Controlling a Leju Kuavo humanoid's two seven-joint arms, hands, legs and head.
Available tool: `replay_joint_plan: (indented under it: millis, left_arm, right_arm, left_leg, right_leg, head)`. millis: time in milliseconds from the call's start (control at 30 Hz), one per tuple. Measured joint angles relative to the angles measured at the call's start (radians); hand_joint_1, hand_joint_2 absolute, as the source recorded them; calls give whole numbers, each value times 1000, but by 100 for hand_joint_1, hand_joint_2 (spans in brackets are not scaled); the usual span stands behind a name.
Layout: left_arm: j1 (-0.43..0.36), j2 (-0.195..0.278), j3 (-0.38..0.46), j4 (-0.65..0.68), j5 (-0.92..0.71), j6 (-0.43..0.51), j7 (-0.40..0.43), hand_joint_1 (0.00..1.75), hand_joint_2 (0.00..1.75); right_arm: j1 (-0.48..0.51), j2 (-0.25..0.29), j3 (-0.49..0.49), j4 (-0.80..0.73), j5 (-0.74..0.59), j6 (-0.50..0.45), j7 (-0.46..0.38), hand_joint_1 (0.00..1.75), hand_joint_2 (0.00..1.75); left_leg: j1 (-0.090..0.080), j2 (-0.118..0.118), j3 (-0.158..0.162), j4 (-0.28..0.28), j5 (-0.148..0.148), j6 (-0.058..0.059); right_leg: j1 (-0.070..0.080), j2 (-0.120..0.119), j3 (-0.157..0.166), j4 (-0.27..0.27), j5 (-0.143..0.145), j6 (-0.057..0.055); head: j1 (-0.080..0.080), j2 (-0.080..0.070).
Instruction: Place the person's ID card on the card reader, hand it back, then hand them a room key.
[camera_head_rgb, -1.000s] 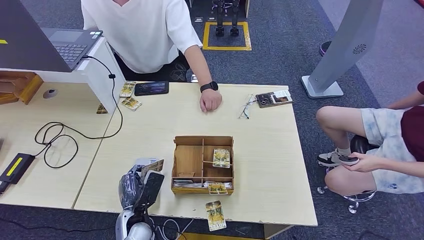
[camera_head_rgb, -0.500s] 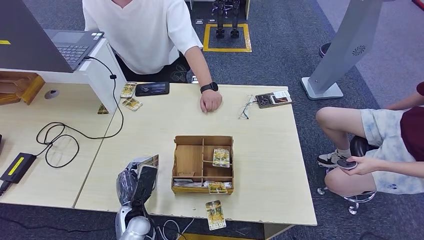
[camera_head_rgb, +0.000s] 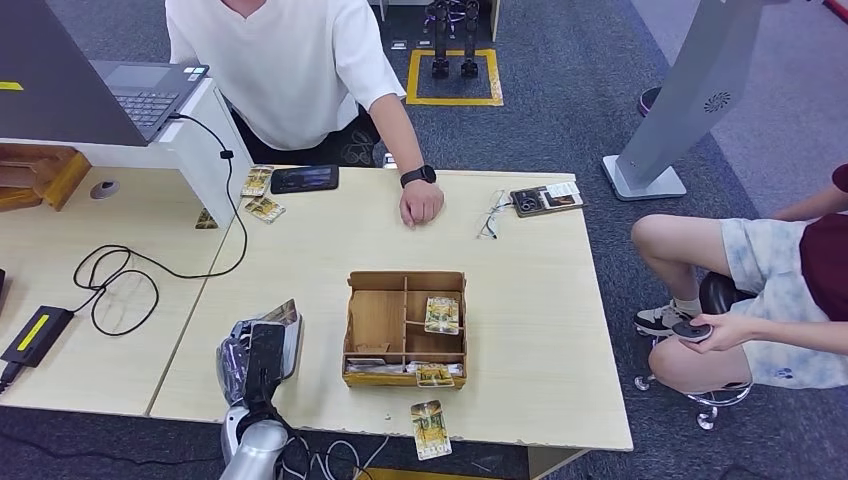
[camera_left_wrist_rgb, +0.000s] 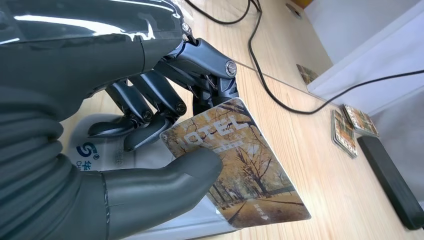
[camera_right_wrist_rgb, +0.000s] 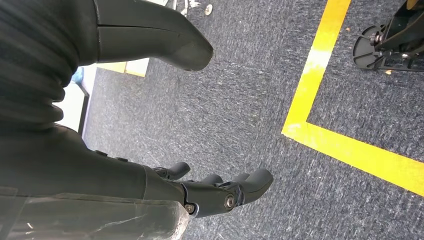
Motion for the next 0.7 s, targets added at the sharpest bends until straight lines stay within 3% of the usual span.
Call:
replay_joint_plan:
  millis: [200,400,567,700]
  left_arm:
    - [-2,-23,91,0,-102,0,-30,175,175]
    - [-1,-56,272,-20,-262,0,-146,175,175]
    - [-2,-65,429,-52,-265,0,-274,175,175]
    - [-1,-69,501,-102,-212,0,-306,175,175]
  right_arm:
    - [-2,0,0,1,1,0,0,0,175]
    - [-4,0,0,4,15,-1,2,0,175]
    - [-6,0,2,5,16,-1,2,0,175]
    - [-7,0,3,5,18,-1,2,0,175]
  left_leg:
    - [0,0,-1,0,0,0]
    - [0,1,-2,0,0,0]
    - [1,1,-4,0,0,0]
    - [1,1,-5,0,0,0]
  right_leg:
    - [0,0,-1,0,0,0]
    - [0,2,-3,0,0,0]
    - [0,2,-5,0,0,0]
    - [0,1,-6,0,0,0]
  head:
    - [0,0]
    - [0,0]
    - [-1,0]
    - [-1,0]
